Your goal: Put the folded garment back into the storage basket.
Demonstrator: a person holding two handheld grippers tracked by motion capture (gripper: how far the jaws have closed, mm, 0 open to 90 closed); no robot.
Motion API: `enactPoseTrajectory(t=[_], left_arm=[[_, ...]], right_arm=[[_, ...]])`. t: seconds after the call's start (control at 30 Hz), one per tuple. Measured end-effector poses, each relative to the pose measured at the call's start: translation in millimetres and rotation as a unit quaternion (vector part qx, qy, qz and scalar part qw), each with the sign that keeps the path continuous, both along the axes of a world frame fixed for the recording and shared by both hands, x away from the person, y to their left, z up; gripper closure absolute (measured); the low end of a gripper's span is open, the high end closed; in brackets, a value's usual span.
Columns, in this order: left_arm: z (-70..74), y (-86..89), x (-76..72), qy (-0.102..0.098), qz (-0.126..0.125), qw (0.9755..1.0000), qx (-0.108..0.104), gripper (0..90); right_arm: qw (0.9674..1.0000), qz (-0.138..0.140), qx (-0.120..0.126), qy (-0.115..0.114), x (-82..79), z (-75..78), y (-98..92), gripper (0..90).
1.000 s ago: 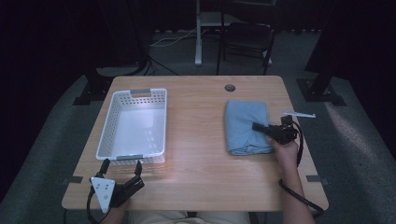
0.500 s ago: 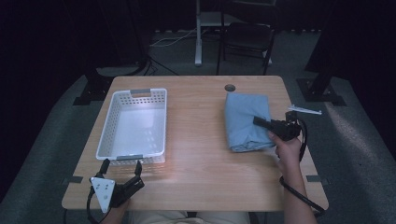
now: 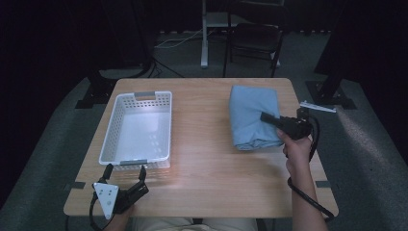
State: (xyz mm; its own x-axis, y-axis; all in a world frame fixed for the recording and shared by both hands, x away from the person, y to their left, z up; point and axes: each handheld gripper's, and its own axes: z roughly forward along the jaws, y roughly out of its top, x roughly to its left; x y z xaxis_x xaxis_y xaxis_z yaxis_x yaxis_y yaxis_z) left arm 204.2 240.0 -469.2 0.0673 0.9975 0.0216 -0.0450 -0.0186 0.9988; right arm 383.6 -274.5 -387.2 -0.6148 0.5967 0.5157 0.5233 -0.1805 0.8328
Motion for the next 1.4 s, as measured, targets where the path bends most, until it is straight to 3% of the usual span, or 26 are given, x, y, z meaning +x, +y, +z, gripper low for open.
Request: enactPoseTrajectory(t=[0.33,0.67,0.93,1.07,1.4], left_arm=[[0.0,-0.3,0.3,0.001,0.003,1.0,0.0,1.8],[0.3,-0.5,0.7,0.004,0.005,1.0,0.001,1.8],[0.3,-0.5,0.8,0.004,0.005,1.0,0.002,1.8],[0.2,-0.4,0.5,0.002,0.005,1.0,0.001,1.8],[0.3,-0.5,0.9,0.004,0.004,1.0,0.002,1.8]], right_arm=[[0.9987,-0.003,0.049,-0.01,-2.3,11.9,-4.7,67.7],[0.9987,0.005,0.045,-0.022,-4.4,29.1,-0.4,67.7],[0.9972,-0.001,0.065,-0.037,-5.4,44.0,2.5,67.6],[0.9977,-0.008,0.056,-0.038,-4.3,49.9,5.9,67.6],[0.9973,-0.014,0.058,-0.043,1.0,50.3,22.4,67.6]])
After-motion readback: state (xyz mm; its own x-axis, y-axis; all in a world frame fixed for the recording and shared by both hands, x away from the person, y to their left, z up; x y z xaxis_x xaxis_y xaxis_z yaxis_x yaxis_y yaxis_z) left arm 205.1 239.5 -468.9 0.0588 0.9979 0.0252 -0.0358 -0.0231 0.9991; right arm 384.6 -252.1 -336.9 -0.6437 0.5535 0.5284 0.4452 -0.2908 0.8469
